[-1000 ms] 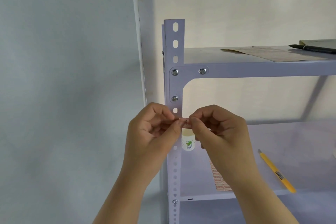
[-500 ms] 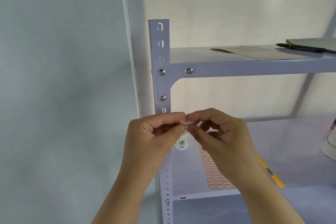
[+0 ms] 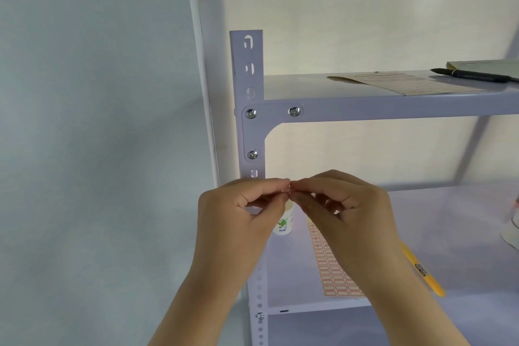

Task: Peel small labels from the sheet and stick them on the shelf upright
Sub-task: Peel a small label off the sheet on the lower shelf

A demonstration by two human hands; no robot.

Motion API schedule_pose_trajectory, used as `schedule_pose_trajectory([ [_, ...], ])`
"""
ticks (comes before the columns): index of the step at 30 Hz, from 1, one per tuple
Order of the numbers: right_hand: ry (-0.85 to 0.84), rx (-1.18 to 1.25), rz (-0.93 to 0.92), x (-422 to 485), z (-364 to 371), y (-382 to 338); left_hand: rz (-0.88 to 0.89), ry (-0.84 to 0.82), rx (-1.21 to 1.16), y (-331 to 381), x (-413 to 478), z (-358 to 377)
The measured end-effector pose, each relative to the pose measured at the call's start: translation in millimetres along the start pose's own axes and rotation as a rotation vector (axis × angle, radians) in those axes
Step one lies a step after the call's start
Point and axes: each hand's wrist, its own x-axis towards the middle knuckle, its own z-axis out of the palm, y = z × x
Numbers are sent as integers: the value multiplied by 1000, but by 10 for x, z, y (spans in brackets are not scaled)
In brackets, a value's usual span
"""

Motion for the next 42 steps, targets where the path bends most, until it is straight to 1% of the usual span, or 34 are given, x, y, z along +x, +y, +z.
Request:
schedule_pose_trajectory([
  [3, 20, -105, -113, 9, -6, 19, 67, -4, 69, -17, 21, 6],
  [7, 17, -233, -200, 27, 18, 93, 169, -28, 169, -62, 51, 10],
  [14, -22, -302, -220, 9, 33, 137, 301, -44, 327, -76, 65, 49],
  [17, -37, -300, -217, 1, 10, 137, 317, -64, 362, -66, 43, 62],
  [20, -51, -311, -205, 1, -27, 128, 268, -99, 354, -67, 41, 60],
  [22, -42, -268, -190, -3, -59, 125, 235, -133, 308, -52, 46, 61],
  [24, -28, -130, -90, -30, -92, 108, 148, -143, 205, -2, 34, 61],
  [27, -39, 198, 139, -68, -148, 61, -89, -169, -33, 59, 24, 75],
  [29, -49, 338, 180, -67, -200, 36, -208, -202, -208, 83, 30, 94],
  [31, -59, 397, 187, -50, -254, 21, -280, -216, -349, 117, 29, 114],
  [33, -54, 412, 189, -43, -308, 35, -305, -232, -420, 155, 19, 150],
  [37, -22, 404, 207, -70, -390, 65, -314, -220, -392, 200, -7, 275],
  [39, 18, 343, 187, -88, -410, 88, -338, -189, -385, 230, -20, 362],
  [42, 138, 191, 111, -103, -450, 146, -373, -132, -399, 310, -54, 522],
])
